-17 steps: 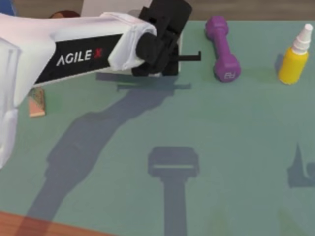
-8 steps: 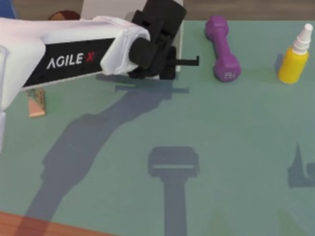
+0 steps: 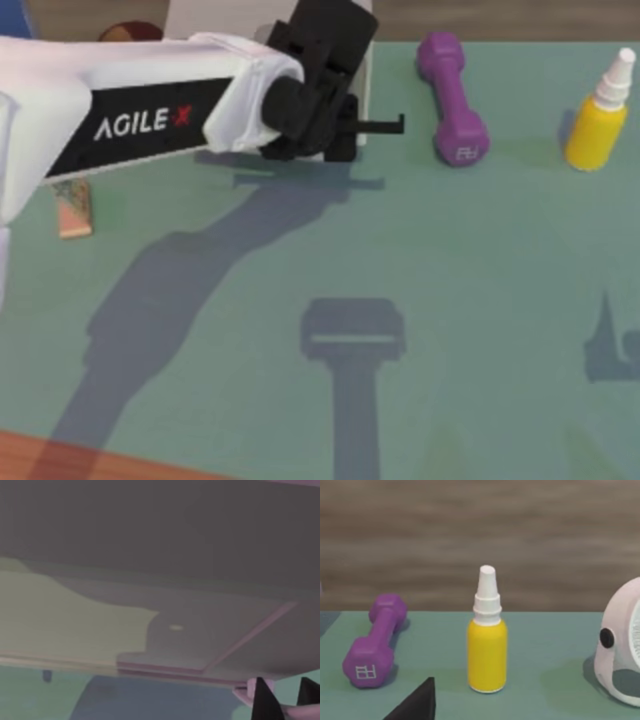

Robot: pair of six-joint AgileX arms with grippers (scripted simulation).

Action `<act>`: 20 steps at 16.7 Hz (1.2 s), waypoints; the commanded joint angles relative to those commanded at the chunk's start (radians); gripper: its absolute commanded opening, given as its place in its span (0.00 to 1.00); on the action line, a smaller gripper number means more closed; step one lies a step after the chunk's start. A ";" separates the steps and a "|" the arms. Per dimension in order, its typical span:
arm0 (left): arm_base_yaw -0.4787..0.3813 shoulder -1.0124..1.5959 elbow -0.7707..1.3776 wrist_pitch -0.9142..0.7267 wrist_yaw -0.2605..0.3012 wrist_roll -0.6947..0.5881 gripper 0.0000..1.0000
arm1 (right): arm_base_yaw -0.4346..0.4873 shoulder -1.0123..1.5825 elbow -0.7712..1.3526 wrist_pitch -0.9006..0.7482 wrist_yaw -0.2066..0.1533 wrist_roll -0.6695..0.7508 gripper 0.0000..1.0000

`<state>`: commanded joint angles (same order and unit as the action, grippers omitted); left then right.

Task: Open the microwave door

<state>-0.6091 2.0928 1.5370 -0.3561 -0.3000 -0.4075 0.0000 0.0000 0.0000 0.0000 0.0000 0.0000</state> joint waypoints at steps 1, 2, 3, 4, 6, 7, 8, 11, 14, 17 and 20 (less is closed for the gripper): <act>0.000 0.000 0.000 0.000 0.000 0.000 0.00 | 0.000 0.000 0.000 0.000 0.000 0.000 1.00; 0.000 0.000 0.000 0.000 0.000 0.000 0.00 | 0.000 0.000 0.000 0.000 0.000 0.000 1.00; 0.000 0.000 0.000 0.000 0.000 0.000 0.00 | 0.000 0.000 0.000 0.000 0.000 0.000 1.00; 0.000 0.000 0.000 0.000 0.000 0.000 0.00 | 0.000 0.000 0.000 0.000 0.000 0.000 1.00; 0.000 0.000 0.000 0.000 0.000 0.000 0.00 | 0.000 0.000 0.000 0.000 0.000 0.000 1.00; 0.000 0.000 0.000 0.000 0.000 0.000 0.00 | 0.000 0.000 0.000 0.000 0.000 0.000 1.00; 0.000 0.000 0.000 0.000 0.000 0.000 0.00 | 0.000 0.000 0.000 0.000 0.000 0.000 1.00; 0.000 0.000 0.000 0.000 0.000 0.000 0.00 | 0.000 0.000 0.000 0.000 0.000 0.000 1.00; 0.000 0.000 0.000 0.000 0.000 0.000 0.00 | 0.000 0.000 0.000 0.000 0.000 0.000 1.00; -0.007 0.000 0.001 0.002 0.008 -0.002 0.00 | 0.000 0.000 0.000 0.000 0.000 0.000 1.00; 0.001 -0.019 -0.030 0.018 0.021 0.023 0.00 | 0.000 0.000 0.000 0.000 0.000 0.000 1.00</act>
<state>-0.6082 2.0738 1.5073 -0.3381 -0.2793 -0.3846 0.0000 0.0000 0.0000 0.0000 0.0000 0.0000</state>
